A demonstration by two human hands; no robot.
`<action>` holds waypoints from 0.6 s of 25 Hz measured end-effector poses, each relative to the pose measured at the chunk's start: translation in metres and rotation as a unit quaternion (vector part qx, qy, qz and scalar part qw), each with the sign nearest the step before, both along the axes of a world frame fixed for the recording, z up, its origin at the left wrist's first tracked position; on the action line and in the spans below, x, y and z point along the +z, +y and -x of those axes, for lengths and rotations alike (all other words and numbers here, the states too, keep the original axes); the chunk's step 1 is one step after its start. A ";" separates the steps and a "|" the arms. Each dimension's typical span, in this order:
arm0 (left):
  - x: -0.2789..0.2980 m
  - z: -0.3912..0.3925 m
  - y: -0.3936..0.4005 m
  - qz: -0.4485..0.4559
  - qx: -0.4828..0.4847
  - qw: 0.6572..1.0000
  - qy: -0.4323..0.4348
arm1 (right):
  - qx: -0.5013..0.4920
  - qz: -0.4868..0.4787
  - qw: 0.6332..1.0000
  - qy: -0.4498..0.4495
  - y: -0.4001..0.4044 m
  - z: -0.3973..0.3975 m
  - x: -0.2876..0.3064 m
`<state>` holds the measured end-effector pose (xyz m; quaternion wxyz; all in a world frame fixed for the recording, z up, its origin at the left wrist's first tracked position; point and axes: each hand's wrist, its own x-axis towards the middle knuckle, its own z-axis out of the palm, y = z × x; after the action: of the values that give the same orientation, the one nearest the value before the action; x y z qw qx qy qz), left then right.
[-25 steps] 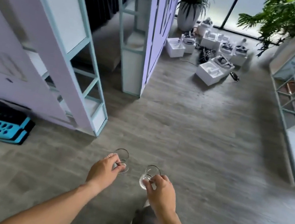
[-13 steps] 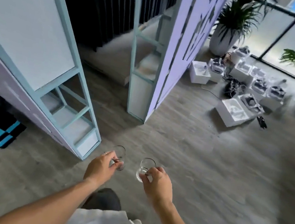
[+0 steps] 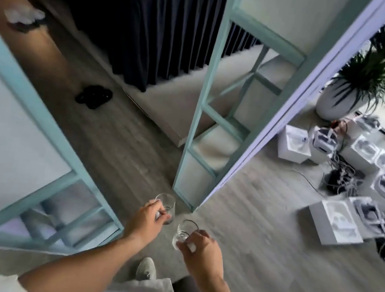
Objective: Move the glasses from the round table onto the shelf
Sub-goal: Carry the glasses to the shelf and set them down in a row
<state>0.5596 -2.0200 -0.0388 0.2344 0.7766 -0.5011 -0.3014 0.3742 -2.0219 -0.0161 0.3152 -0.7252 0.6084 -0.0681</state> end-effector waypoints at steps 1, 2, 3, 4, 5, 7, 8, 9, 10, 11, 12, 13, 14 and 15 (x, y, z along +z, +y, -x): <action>0.002 -0.009 -0.024 0.001 0.013 1.000 -0.003 | 0.013 -0.001 1.000 -0.001 -0.025 -0.009 0.002; 0.004 -0.016 -0.044 -0.008 0.028 1.000 -0.002 | 0.024 0.001 1.000 -0.001 -0.047 -0.020 0.007; 0.003 -0.025 -0.062 -0.015 0.038 0.999 0.003 | 0.035 0.001 0.999 -0.004 -0.067 -0.031 0.010; -0.002 -0.035 -0.083 -0.017 0.052 0.999 0.005 | 0.047 0.000 0.999 -0.005 -0.091 -0.042 0.013; -0.007 -0.047 -0.105 -0.020 0.066 0.998 0.003 | 0.065 0.002 0.998 -0.004 -0.116 -0.053 0.015; -0.014 -0.071 -0.146 -0.018 0.090 0.996 -0.014 | 0.104 0.011 0.995 -0.003 -0.167 -0.076 0.016; -0.017 -0.081 -0.165 -0.008 0.111 0.994 -0.022 | 0.123 0.009 0.992 -0.005 -0.190 -0.088 0.016; -0.012 -0.090 -0.182 0.002 0.133 0.991 -0.029 | 0.141 0.010 0.990 -0.007 -0.213 -0.099 0.017; -0.007 -0.095 -0.196 0.012 0.146 0.988 -0.039 | 0.149 0.012 0.989 -0.009 -0.230 -0.110 0.019; -0.002 -0.100 -0.209 0.021 0.156 0.986 -0.053 | 0.151 0.017 0.988 -0.012 -0.244 -0.120 0.019; 0.000 -0.106 -0.221 0.026 0.170 0.983 -0.061 | 0.155 0.023 0.987 -0.017 -0.259 -0.132 0.019; 0.002 -0.113 -0.232 0.023 0.182 0.981 -0.057 | 0.156 0.030 0.987 -0.027 -0.273 -0.143 0.017; -0.001 -0.123 -0.241 0.020 0.194 0.980 -0.047 | 0.161 0.030 0.986 -0.031 -0.284 -0.152 0.016; -0.005 -0.133 -0.249 0.015 0.201 0.979 -0.034 | 0.176 0.025 0.984 -0.023 -0.293 -0.160 0.015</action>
<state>0.6921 -2.2692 -0.0434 0.2845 0.8676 -0.3469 -0.2145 0.5347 -2.3149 -0.0014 0.3179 -0.8266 0.4624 -0.0431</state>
